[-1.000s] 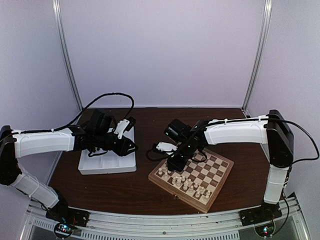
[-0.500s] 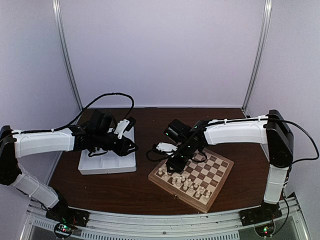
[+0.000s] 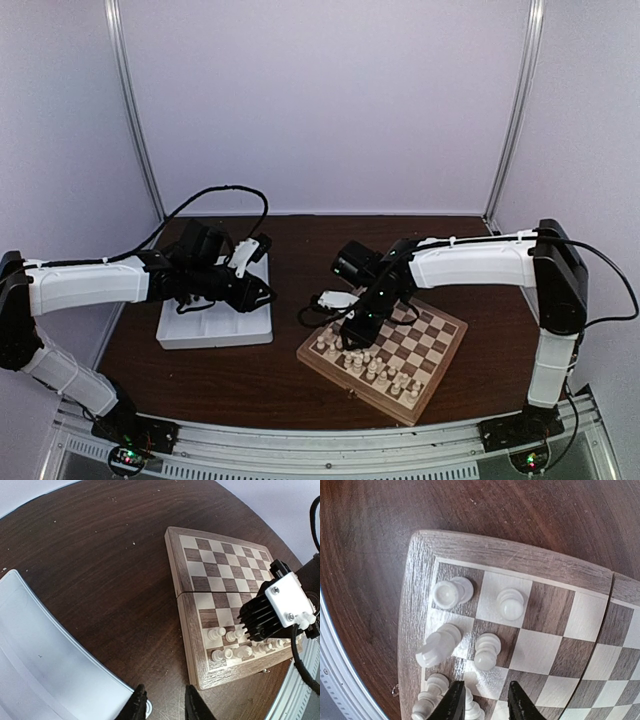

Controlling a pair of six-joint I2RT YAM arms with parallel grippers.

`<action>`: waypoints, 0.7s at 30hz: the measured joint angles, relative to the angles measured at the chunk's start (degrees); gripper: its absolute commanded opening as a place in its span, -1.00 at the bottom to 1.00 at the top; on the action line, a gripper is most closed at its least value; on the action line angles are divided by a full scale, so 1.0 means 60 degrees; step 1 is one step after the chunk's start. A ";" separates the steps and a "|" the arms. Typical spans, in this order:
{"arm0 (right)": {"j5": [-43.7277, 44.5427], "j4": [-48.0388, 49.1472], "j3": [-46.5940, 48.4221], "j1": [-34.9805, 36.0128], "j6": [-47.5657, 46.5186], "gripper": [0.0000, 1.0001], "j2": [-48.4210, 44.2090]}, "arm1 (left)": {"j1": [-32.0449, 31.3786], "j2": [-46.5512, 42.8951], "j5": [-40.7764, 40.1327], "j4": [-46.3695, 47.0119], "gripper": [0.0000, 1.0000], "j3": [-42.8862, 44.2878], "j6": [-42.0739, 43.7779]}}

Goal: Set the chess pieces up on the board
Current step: Pick up the chess piece from the chessboard.

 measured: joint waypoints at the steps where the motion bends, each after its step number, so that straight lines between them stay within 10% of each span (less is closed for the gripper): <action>1: -0.0025 -0.0076 0.0000 -0.0015 -0.0051 -0.37 -0.0018 | 0.0000 0.0000 0.0000 0.0000 -0.45 0.0000 0.0000; 21: -0.0474 -0.1049 0.0291 -0.0073 -0.0696 -0.50 -0.0178 | 0.0000 0.0000 0.0000 0.0000 -0.45 -0.0004 0.0000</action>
